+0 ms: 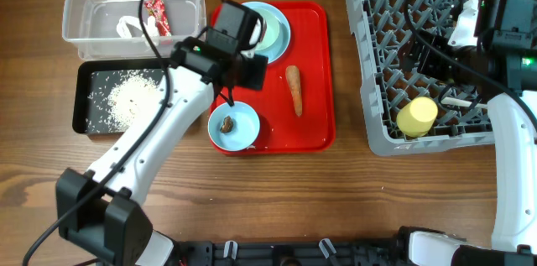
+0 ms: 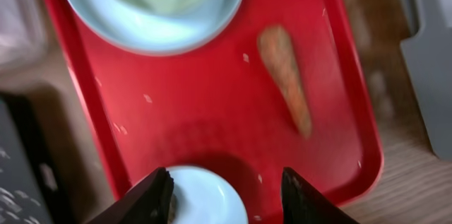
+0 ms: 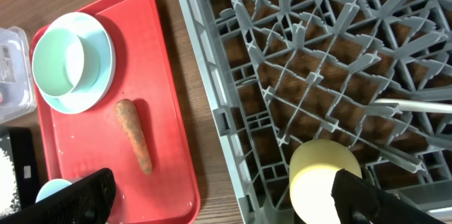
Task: Sort waste into correct bins and load items into the dishwasher rack
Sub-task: 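Grasp the small blue bowl and tip brown food onto the black tray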
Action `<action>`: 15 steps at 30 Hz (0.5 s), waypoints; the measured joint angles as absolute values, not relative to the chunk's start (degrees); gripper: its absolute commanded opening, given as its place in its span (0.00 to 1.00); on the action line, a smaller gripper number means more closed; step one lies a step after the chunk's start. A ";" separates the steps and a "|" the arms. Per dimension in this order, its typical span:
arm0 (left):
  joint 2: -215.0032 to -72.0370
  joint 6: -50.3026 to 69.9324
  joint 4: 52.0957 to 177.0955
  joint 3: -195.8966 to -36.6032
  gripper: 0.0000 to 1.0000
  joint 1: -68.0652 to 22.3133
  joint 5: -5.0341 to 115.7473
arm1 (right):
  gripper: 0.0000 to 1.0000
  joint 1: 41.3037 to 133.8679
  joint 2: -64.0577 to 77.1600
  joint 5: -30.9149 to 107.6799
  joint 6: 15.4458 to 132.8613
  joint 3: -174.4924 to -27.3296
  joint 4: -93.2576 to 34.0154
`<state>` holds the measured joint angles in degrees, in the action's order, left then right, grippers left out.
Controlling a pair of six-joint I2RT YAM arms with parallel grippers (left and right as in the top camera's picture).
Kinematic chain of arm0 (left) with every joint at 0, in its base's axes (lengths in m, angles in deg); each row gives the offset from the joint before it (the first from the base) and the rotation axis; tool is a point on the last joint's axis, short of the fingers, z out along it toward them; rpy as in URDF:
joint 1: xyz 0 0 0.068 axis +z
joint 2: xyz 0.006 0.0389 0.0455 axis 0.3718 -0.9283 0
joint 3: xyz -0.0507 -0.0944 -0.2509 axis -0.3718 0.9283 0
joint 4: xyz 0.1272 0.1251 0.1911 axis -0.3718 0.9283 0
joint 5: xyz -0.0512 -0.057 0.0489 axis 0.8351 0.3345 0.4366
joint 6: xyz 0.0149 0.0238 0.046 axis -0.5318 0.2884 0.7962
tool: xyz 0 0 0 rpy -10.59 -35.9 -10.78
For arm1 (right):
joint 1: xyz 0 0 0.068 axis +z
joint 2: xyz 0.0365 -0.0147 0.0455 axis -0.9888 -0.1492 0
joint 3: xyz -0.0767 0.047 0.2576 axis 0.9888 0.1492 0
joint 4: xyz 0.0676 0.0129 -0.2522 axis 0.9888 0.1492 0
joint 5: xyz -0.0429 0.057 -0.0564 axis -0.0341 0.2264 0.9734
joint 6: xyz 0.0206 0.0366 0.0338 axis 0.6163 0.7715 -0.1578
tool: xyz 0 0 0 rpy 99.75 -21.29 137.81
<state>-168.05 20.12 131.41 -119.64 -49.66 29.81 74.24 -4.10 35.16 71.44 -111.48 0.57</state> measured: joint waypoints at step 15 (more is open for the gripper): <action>-172.08 8.71 119.57 -99.25 0.09 -54.14 32.21 | 1.00 74.24 -4.10 35.14 71.44 -111.48 0.62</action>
